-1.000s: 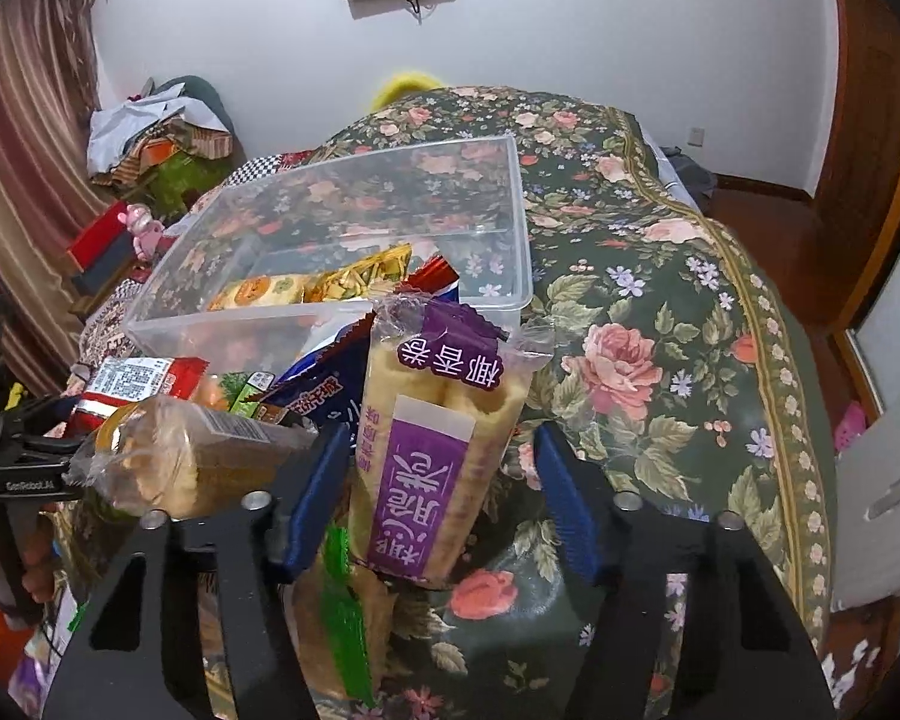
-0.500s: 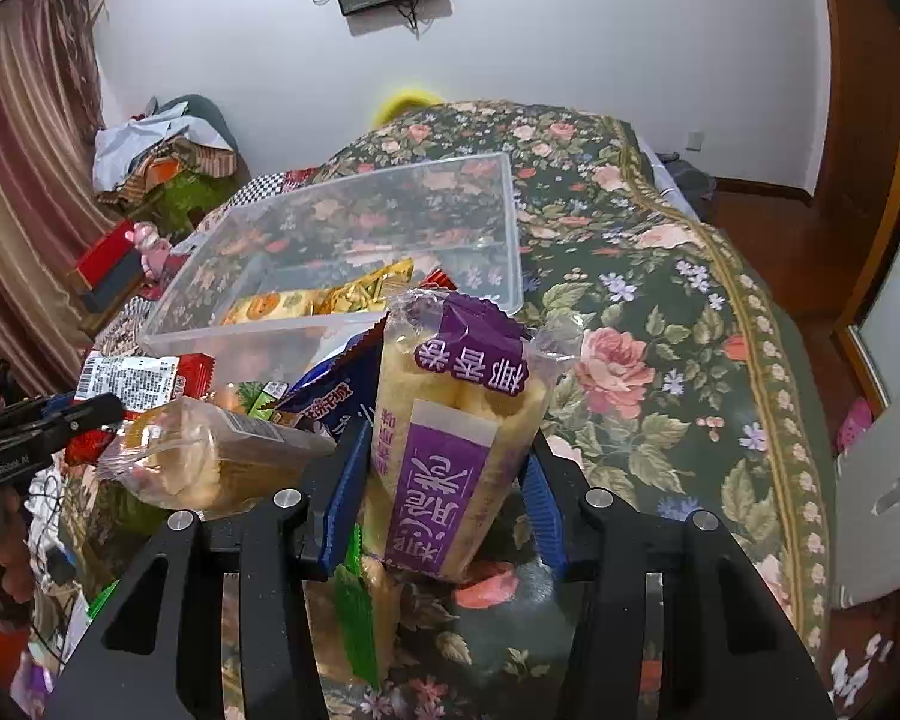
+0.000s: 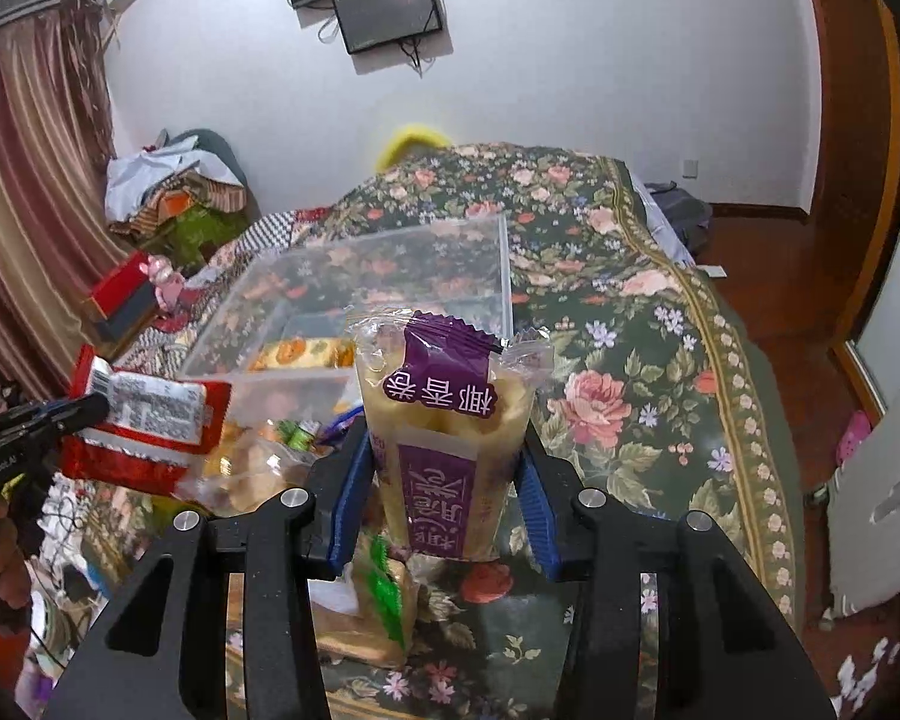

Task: Organize snacks
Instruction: 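Grasp the red snack bag with the left tool while the right tool grasps the purple-labelled bread, then carry both held snacks over the clear box and release them inside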

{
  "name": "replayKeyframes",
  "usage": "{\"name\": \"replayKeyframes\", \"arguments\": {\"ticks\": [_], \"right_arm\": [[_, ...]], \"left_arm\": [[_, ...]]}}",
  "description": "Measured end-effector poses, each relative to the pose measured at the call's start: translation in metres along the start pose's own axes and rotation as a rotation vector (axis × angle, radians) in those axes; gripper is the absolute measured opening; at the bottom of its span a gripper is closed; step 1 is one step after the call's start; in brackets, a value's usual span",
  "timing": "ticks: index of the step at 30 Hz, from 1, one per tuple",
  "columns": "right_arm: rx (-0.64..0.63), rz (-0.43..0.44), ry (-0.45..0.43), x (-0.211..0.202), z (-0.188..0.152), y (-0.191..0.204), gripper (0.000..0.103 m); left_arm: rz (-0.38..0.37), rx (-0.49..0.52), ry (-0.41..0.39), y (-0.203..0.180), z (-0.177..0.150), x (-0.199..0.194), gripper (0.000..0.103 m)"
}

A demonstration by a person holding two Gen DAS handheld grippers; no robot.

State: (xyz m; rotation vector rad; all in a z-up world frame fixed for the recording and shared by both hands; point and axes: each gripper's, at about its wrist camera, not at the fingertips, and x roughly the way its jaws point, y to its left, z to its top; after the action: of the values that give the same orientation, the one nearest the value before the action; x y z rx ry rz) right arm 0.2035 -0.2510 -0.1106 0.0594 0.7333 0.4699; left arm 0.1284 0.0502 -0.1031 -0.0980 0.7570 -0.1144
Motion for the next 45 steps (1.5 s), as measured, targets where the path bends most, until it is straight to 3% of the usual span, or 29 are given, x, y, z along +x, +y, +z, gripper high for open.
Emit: {"name": "replayKeyframes", "arguments": {"ticks": [21,32,45], "right_arm": [[-0.057,0.037,-0.161,-0.031,0.044,0.018,0.042],[-0.083,0.039,-0.171,-0.012,0.066,0.023,0.042],[-0.129,-0.004,-0.055,0.046,0.082,0.028,0.042]], "left_arm": [[0.031,0.062,-0.163,-0.018,0.051,-0.045,0.009],[0.033,0.046,-0.171,-0.019,0.085,-0.011,0.009],[-0.003,0.027,-0.121,-0.031,0.103,0.051,0.009]]}}
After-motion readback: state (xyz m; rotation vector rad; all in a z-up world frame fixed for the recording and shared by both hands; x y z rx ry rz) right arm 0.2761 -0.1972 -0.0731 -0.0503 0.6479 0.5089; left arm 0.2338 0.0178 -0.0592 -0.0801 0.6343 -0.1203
